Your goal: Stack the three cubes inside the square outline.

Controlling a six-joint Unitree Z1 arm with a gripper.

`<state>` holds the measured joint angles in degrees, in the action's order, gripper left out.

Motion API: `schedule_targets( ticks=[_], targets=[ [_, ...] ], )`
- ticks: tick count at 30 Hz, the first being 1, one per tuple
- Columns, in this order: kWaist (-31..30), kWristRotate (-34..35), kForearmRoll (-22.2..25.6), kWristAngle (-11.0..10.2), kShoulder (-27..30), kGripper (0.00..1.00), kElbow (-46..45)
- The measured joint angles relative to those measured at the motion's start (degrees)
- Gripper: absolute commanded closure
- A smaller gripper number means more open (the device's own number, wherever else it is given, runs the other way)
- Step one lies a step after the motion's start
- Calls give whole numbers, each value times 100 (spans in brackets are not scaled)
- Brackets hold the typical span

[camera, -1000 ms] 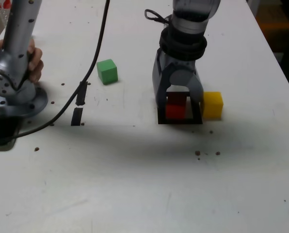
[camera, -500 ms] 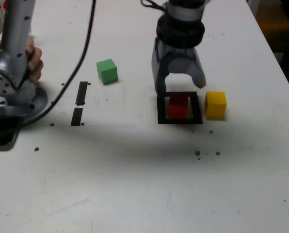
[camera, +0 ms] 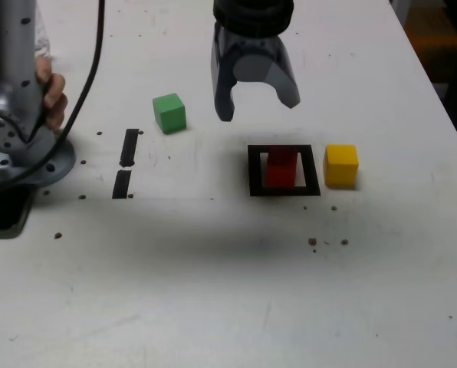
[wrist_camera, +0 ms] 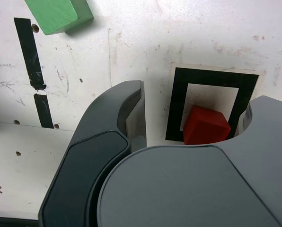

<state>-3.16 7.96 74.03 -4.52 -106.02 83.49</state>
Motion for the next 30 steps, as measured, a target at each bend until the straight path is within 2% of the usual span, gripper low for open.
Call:
schedule_targets(
  ticks=[6, 10, 19, 30],
  targets=[
    [-119, -160, -31, -59, 72, 19, 369],
    [-364, -451, -34, -73, -93, 20, 927],
    [-726, -639, 14, 211, -767, 19, 1741],
    [-787, -676, 23, 329, -1293, 20, 2013]
  ],
)
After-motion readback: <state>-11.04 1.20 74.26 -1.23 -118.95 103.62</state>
